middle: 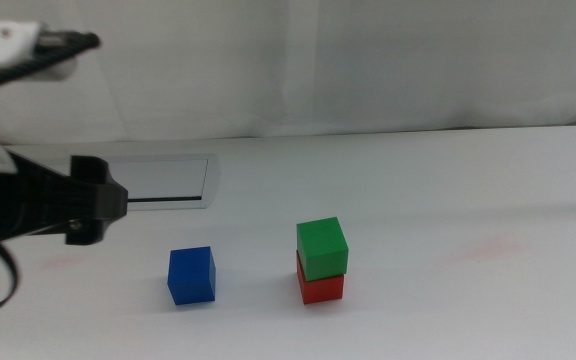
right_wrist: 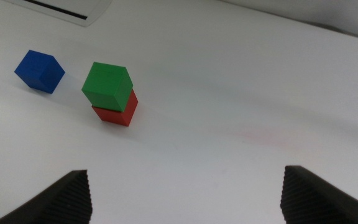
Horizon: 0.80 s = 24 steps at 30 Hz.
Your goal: Stack red cubes first, then green, then blue cubes in a specific spot.
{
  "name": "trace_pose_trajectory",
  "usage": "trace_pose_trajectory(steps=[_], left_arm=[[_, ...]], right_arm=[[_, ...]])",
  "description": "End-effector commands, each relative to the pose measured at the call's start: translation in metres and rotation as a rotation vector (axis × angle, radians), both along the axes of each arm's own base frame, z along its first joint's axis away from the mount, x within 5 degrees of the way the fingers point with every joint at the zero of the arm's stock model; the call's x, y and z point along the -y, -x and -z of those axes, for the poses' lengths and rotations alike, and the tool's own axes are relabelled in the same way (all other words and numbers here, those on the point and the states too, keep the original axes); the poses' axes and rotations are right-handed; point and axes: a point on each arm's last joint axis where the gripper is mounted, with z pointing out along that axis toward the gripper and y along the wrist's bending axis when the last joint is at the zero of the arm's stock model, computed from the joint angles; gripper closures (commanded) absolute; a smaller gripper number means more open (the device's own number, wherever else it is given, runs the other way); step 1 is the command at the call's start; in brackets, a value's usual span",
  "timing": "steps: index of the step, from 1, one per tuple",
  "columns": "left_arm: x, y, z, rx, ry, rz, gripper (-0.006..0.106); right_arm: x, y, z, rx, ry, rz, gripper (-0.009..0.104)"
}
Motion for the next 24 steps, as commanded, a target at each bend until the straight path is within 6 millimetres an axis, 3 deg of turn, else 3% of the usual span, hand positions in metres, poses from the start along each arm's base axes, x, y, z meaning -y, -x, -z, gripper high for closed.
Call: trace_pose_trajectory(steps=[1,5,14,24], left_arm=[[0.002,-0.008,0.008,-0.036,-0.006,-0.051,0.01],[0.012,-0.025,0.021,-0.082,0.01,-0.086,0.01],[0.037,-0.07,0.076,-0.26,-0.034,-0.153,0.01],[0.066,-0.092,0.124,-0.355,-0.034,-0.169,0.01]], right_arm=[[0.0,-0.002,0.0,0.025,-0.006,0.002,0.014],[-0.001,-0.005,0.0,0.023,-0.005,0.003,0.014],[-0.001,-0.005,0.0,0.025,-0.009,0.006,0.014],[-0.001,-0.006,0.0,0.029,-0.011,0.007,0.014]])
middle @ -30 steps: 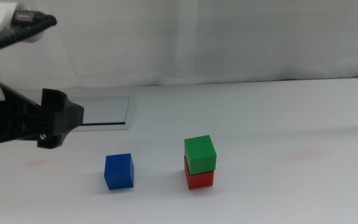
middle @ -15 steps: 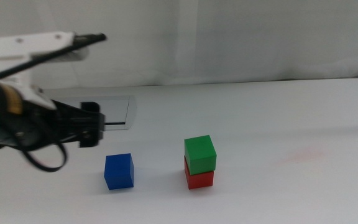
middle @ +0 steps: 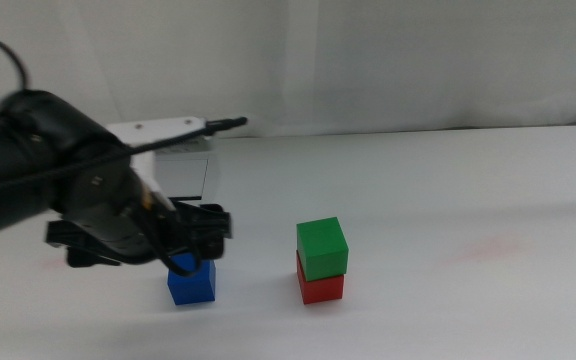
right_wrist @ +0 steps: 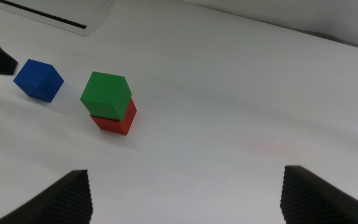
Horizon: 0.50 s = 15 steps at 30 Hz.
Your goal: Stack red cubes first, then green, then blue cubes in a specific spot.
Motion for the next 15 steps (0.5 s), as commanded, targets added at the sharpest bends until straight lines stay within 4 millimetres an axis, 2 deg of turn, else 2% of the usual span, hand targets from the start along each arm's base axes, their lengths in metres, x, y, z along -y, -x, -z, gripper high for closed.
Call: trace_pose_trajectory(steps=[1,13,15], left_arm=[[0.011,-0.002,0.01,0.0,0.024,-0.008,0.01],[0.028,-0.019,0.064,-0.078,-0.031,-0.068,0.01],[0.028,-0.022,0.067,-0.066,-0.041,-0.067,0.01]], right_arm=[[0.0,-0.002,0.001,0.007,-0.004,0.004,0.014],[0.0,-0.002,0.0,0.007,-0.007,0.007,0.014],[0.0,-0.002,0.0,0.007,-0.007,0.007,0.014]])
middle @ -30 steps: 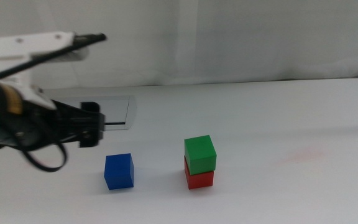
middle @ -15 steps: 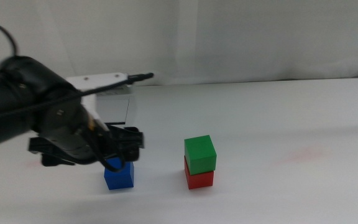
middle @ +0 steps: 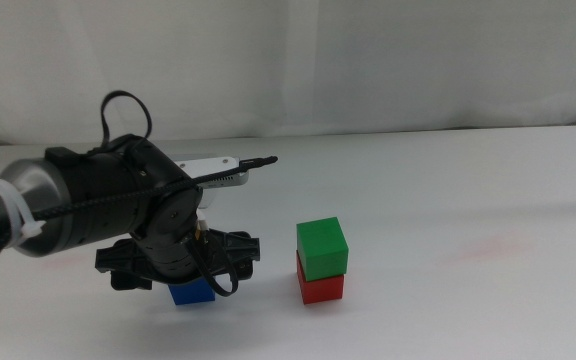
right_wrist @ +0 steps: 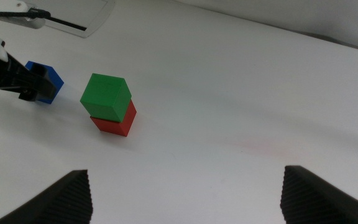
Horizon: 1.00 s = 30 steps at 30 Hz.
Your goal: Stack red cubes first, then green, then blue cubes in a specific spot.
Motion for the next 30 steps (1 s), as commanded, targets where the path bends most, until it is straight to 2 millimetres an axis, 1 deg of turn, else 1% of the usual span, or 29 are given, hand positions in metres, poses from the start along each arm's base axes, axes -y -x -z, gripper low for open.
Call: trace_pose_trajectory(steps=[1,4,11,15,23,27,30], left_arm=[[0.002,-0.001,0.004,0.018,-0.005,-0.011,0.01],[0.002,-0.003,0.006,0.029,-0.007,-0.029,0.01],[0.007,-0.008,0.015,0.047,0.013,-0.001,0.01],[0.008,-0.01,0.015,0.065,0.025,0.019,0.011],[0.009,-0.011,0.031,0.018,-0.007,0.017,0.012],[0.009,-0.012,0.035,0.01,-0.009,0.008,0.012],[0.009,-0.012,0.036,0.006,-0.014,0.01,0.016]], right_arm=[[0.0,-0.002,0.001,0.004,-0.004,0.005,0.014],[0.0,-0.002,0.001,0.004,-0.004,0.005,0.014],[0.0,-0.002,0.001,0.005,-0.005,0.005,0.014],[0.0,-0.002,0.001,0.005,-0.005,0.005,0.014],[0.0,-0.002,0.001,0.005,-0.005,0.005,0.014],[0.0,-0.002,0.001,0.005,-0.005,0.005,0.014],[0.0,-0.002,0.001,0.005,-0.005,0.005,0.014]])
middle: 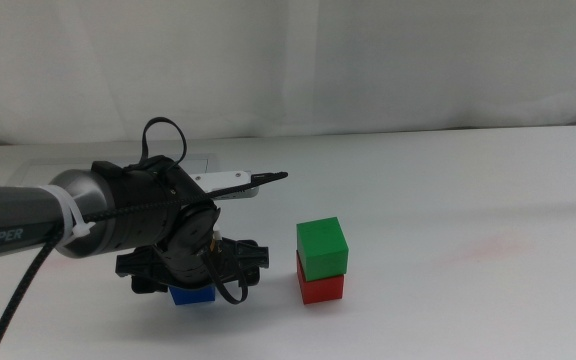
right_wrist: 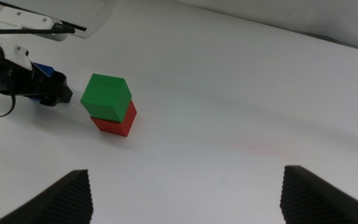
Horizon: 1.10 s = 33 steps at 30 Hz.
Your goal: Stack red cubes first, then green, then blue cubes in a specific spot.
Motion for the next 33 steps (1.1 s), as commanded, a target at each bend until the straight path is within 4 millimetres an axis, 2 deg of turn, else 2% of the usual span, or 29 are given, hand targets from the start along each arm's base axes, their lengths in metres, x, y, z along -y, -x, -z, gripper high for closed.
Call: trace_pose_trajectory(steps=[1,5,7,12,13,16,19,25,27,29,30,33], left_arm=[[0.001,0.001,0.003,-0.008,-0.005,-0.009,0.019],[-0.007,-0.003,0.003,0.002,-0.009,-0.052,0.037],[-0.013,-0.006,0.003,0.002,-0.013,-0.069,0.052],[-0.02,-0.01,0.003,0.005,-0.029,-0.059,0.099],[-0.021,-0.01,0.003,0.009,-0.037,-0.05,0.103],[-0.021,-0.011,-0.008,0.026,-0.041,-0.029,0.103],[-0.02,-0.012,-0.038,0.066,-0.023,-0.011,0.103],[-0.009,-0.007,-0.126,0.145,0.038,0.033,0.103],[0.002,0.001,-0.155,0.172,0.038,0.065,0.103],[0.018,0.01,-0.176,0.186,0.04,0.106,0.103],[0.033,0.02,-0.192,0.205,0.046,0.138,0.103],[0.056,0.034,-0.203,0.237,0.078,0.151,0.103]], right_arm=[[0.0,-0.002,0.001,0.006,-0.003,0.006,0.014],[0.0,-0.002,0.001,0.005,-0.003,0.006,0.014],[0.0,-0.002,0.001,0.004,-0.004,0.008,0.014],[0.0,-0.002,0.001,0.003,-0.004,0.007,0.014],[0.0,-0.002,0.001,0.003,-0.004,0.007,0.014],[0.0,-0.002,0.001,0.003,-0.004,0.007,0.014],[0.0,-0.002,0.001,0.002,-0.005,0.008,0.014],[0.0,-0.002,0.001,0.002,-0.005,0.008,0.014],[0.0,-0.002,0.001,0.002,-0.005,0.008,0.014],[0.0,-0.002,0.001,0.002,-0.005,0.008,0.014],[0.0,-0.002,0.001,0.002,-0.005,0.008,0.014],[0.0,-0.002,0.001,0.002,-0.005,0.008,0.014]])
